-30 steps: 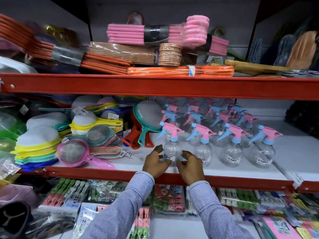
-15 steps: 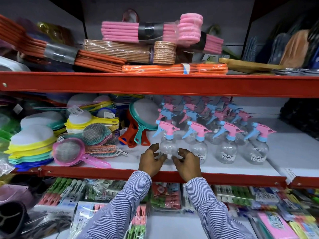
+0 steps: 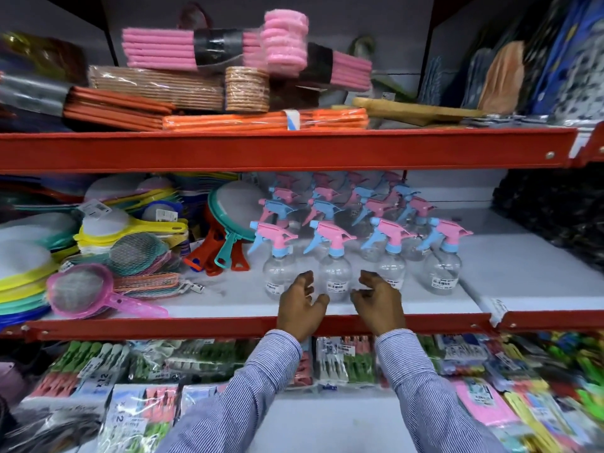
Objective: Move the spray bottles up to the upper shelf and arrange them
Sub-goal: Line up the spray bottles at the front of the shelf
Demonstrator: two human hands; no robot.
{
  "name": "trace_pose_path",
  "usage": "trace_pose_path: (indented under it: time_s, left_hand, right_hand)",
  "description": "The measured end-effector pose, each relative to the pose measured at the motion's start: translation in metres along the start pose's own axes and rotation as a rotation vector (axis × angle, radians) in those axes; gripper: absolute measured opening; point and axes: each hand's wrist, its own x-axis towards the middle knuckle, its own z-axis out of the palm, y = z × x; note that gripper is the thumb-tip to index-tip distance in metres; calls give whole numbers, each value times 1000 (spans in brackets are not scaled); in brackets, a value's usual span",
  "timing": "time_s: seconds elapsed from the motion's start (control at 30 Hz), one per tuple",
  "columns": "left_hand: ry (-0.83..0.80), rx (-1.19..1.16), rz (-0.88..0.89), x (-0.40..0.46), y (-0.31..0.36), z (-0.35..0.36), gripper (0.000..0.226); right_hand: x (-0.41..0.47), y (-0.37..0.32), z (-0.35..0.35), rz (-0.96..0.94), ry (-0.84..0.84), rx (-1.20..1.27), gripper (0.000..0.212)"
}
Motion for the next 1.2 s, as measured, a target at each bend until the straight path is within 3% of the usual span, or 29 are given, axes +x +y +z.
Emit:
trace_pose_path:
  time_s: [0.23, 0.6, 0.7, 0.77, 0.83, 0.93, 1.03, 1.2]
  left_hand:
    - [-54, 36, -42, 9, 1, 12, 58]
    - [-67, 42, -77, 9, -1, 16, 65]
    - [65, 48, -21, -1, 3, 18, 59]
    - [238, 54, 103, -13, 8, 25, 47]
    - [303, 44, 189, -24, 16, 38, 39]
    - [143, 11, 165, -26, 32, 71, 41]
    - [-58, 8, 67, -15, 41, 99, 58]
    - [-159, 83, -48, 6, 44, 115, 74]
  right_hand:
    - [12, 7, -3, -118, -88, 7, 40]
    - [13, 6, -5, -103, -108, 45, 45]
    - [7, 12, -17, -78, -36, 105, 38]
    - [2, 24, -33, -74, 101, 132, 22]
    - [1, 37, -53, -63, 245, 119, 17]
    - [10, 51, -78, -32, 270, 71, 13]
    - [23, 56, -85, 10, 108, 24, 33]
    - [31, 60, -84, -29, -53, -5, 47]
